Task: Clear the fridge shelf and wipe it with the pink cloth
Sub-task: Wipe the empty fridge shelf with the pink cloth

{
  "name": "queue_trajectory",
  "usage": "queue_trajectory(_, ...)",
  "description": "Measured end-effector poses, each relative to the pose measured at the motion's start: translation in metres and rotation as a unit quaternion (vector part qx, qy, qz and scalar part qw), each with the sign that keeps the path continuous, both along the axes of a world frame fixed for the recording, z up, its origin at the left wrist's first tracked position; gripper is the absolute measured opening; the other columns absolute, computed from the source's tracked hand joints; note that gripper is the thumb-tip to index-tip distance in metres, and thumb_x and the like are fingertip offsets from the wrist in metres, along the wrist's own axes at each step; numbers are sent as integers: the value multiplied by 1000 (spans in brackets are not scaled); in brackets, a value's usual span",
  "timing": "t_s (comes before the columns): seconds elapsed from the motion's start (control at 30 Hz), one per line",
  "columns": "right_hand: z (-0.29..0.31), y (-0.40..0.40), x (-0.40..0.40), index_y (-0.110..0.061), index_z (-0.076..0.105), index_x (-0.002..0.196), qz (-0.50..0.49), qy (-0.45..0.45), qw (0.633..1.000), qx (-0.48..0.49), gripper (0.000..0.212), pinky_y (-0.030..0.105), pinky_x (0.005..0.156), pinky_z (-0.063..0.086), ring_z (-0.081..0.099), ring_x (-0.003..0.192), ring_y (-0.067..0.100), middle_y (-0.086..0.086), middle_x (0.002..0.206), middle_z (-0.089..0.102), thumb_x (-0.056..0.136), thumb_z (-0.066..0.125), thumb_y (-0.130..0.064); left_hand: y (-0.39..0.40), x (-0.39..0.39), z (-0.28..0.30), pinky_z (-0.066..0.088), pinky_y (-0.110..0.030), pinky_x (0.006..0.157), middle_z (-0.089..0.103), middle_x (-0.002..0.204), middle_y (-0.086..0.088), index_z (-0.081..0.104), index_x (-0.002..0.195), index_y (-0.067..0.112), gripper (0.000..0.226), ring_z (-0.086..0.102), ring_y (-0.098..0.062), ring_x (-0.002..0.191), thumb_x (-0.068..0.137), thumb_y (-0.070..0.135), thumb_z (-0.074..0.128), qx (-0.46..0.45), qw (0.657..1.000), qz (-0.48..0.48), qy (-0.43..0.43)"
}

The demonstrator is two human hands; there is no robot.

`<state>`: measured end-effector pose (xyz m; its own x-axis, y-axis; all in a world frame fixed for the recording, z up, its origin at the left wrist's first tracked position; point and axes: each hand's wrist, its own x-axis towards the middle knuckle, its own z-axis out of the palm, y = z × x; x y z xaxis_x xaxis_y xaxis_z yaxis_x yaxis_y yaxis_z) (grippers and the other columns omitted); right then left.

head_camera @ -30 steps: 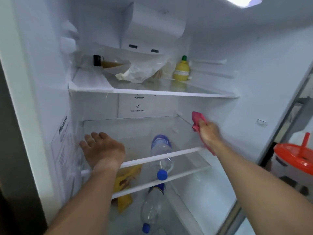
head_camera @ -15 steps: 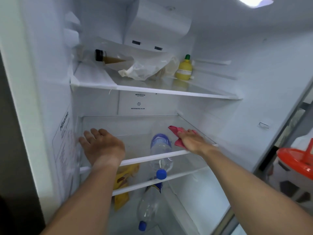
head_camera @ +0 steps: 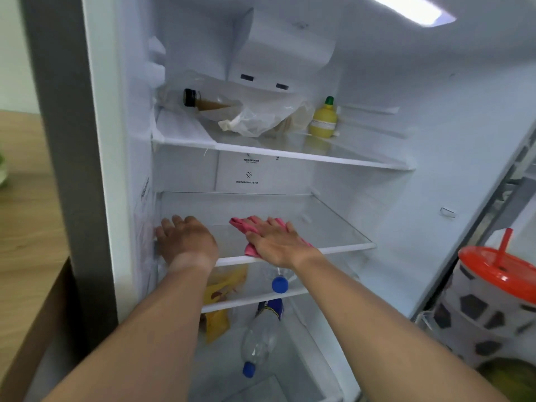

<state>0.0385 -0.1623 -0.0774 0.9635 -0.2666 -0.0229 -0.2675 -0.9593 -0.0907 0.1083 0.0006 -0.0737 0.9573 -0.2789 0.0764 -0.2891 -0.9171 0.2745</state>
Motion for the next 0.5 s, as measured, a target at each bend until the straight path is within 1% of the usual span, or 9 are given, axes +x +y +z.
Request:
queue_trajectory(0.07,2,11,1,-37,18,156,29,-6,1000,-2,58,54,117,18,30,141,26,-5,156,34,99,19,-48,5,-3,0,32,-43,115,47,141,-18,50,134,3,43,39,-34,135,94,16,45,-12,1000,-4,-13)
queue_trajectory(0.13,2,21,2,-37,20,155,60,-13,998,11,57,53,119,16,30,142,24,-4,155,36,99,17,-49,7,-4,0,35,-41,112,50,136,-18,51,132,2,41,43,-33,131,94,15,45,-16,1000,-9,-22)
queue_trajectory(0.2,1,26,0,-39,21,154,89,-19,996,9,56,51,119,16,30,142,23,-4,156,37,99,15,-48,8,-4,0,36,-40,111,51,134,-17,52,131,2,39,44,-33,130,94,14,45,-10,999,-15,-31)
queue_trajectory(0.3,-1,28,-8,-42,21,154,122,-35,992,13,53,46,121,11,24,147,19,-8,160,33,102,17,-45,7,-4,-2,36,-39,110,52,133,-16,53,129,4,38,45,-32,128,93,16,44,4,999,-19,-41)
queue_trajectory(0.4,-6,30,-14,-39,29,154,137,-76,988,7,51,42,121,16,28,145,18,-10,158,37,103,20,-42,5,-3,-4,35,-38,109,52,134,-16,53,129,5,38,45,-32,129,94,17,43,18,998,-26,-53)
queue_trajectory(0.5,-10,32,-19,-36,31,154,137,-92,986,1,52,39,122,17,28,147,17,-10,158,37,103,19,-45,6,0,-6,35,-39,108,53,134,-15,53,128,5,38,45,-33,129,94,16,42,15,998,-37,-58)
